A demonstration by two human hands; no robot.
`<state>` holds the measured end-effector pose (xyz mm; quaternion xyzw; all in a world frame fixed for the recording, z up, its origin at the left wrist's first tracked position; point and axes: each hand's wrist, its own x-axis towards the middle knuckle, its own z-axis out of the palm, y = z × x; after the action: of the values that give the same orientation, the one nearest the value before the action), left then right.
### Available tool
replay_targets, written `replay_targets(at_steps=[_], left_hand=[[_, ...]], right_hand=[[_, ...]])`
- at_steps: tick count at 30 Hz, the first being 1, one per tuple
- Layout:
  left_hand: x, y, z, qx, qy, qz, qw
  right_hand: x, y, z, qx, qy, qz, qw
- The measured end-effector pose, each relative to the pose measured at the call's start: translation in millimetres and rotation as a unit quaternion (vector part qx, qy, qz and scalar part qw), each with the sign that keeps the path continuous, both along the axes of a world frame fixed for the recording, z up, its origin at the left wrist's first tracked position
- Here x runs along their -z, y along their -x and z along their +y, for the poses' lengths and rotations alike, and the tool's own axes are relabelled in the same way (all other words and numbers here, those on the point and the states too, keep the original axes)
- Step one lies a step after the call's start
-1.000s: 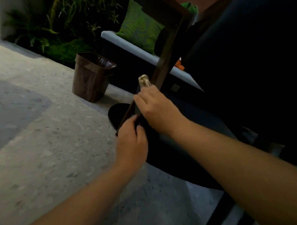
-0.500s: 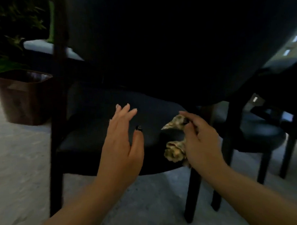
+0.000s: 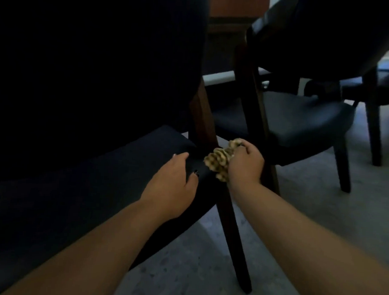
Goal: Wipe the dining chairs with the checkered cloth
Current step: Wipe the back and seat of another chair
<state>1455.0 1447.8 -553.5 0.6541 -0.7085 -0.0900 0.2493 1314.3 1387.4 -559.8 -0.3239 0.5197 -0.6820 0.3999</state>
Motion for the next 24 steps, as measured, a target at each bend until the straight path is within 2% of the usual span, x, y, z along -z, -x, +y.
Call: replay_targets(at_steps=[3, 5, 7, 9, 12, 14, 16, 20, 24], left_hand=[[-6, 3, -32, 0.004, -0.021, -0.063, 0.998], [-9, -1, -45, 0.004, 0.018, -0.106, 0.994], [-9, -6, -51, 0.004, 0.077, -0.115, 0.99], [-6, -8, -52, 0.008, 0.095, -0.099, 0.991], [0, -10, -55, 0.02, 0.091, -0.101, 0.991], [2, -9, -58, 0.019, 0.08, -0.116, 0.99], [2, -8, -59, 0.017, 0.078, -0.124, 0.989], [-1, -6, -57, 0.015, 0.071, -0.118, 0.99], [-1, -5, -55, 0.005, 0.063, -0.128, 0.99]], right_hand=[[3, 2, -36, -0.03, -0.016, 0.005, 0.999], [7, 3, -55, -0.059, -0.037, -0.014, 0.997], [13, 2, -64, -0.122, -0.051, -0.078, 0.988], [21, 0, -68, -0.204, -0.033, -0.098, 0.973], [41, 1, -79, -0.271, 0.014, -0.026, 0.962], [52, 4, -85, -0.279, 0.0, 0.024, 0.96], [57, 4, -90, -0.275, -0.011, 0.031, 0.961], [20, -4, -104, -0.292, 0.014, 0.024, 0.956], [-63, -17, -131, -0.321, 0.085, 0.034, 0.943]])
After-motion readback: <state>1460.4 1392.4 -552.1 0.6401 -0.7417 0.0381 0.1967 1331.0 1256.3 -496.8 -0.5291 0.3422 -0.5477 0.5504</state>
